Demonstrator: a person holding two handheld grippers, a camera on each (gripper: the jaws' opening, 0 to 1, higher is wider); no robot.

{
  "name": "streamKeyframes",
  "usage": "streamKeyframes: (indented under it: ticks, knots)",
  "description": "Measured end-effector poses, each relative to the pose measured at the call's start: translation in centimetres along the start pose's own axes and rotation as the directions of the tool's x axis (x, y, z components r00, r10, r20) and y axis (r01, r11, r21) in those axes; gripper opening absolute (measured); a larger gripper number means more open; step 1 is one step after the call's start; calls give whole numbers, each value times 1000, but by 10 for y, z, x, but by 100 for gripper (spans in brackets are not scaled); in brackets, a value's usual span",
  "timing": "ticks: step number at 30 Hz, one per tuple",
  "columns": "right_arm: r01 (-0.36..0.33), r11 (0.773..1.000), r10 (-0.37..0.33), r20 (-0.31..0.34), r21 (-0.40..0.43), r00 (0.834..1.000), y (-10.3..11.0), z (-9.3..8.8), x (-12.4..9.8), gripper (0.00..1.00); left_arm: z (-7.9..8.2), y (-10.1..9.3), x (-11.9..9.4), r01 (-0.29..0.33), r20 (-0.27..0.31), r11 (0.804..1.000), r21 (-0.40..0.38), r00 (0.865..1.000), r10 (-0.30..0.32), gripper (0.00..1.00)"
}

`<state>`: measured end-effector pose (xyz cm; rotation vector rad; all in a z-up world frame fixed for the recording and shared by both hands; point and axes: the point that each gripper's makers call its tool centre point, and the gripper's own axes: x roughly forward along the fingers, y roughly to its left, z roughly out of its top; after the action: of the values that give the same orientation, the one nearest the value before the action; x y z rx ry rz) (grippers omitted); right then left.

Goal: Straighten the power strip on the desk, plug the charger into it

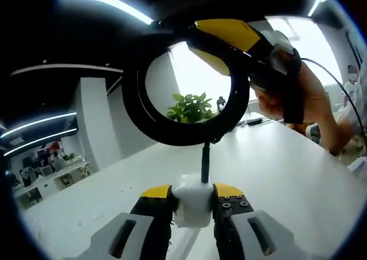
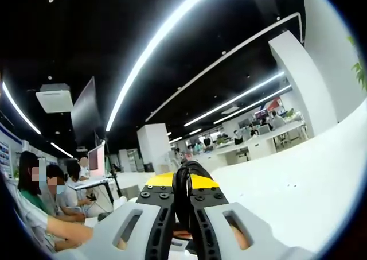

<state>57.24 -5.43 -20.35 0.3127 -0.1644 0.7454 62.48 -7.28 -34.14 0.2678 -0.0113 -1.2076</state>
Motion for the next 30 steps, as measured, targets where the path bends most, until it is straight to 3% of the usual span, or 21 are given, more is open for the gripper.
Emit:
streamKeyframes:
  ticks: [3,4,9,11,16,30]
  knots:
    - [6,1000,-6,-11,-6,1000,-3,-1,4,5,-1,1,2,43,-13,999,0,999,-43,25]
    - [11,1000,-11,-20,-11,1000,-5,-1,7,5,-3,1,3,90,-21,996,-27,996,-91,25]
    - [23,1000,-23,-36,-18,999,-11,-3,15,5,-5,9,8,128,-14,992,-12,992,-129,25]
    - [25,1000,-26,-41,-18,999,-12,-4,16,5,-6,6,9,175,-2,983,-48,985,-175,25]
    - [35,999,-36,-56,-15,998,-18,-8,21,5,-11,8,14,224,21,970,-92,975,-223,25]
    - [64,997,-66,-86,-32,994,-28,-12,35,5,-12,20,25,302,26,951,-69,953,-301,25]
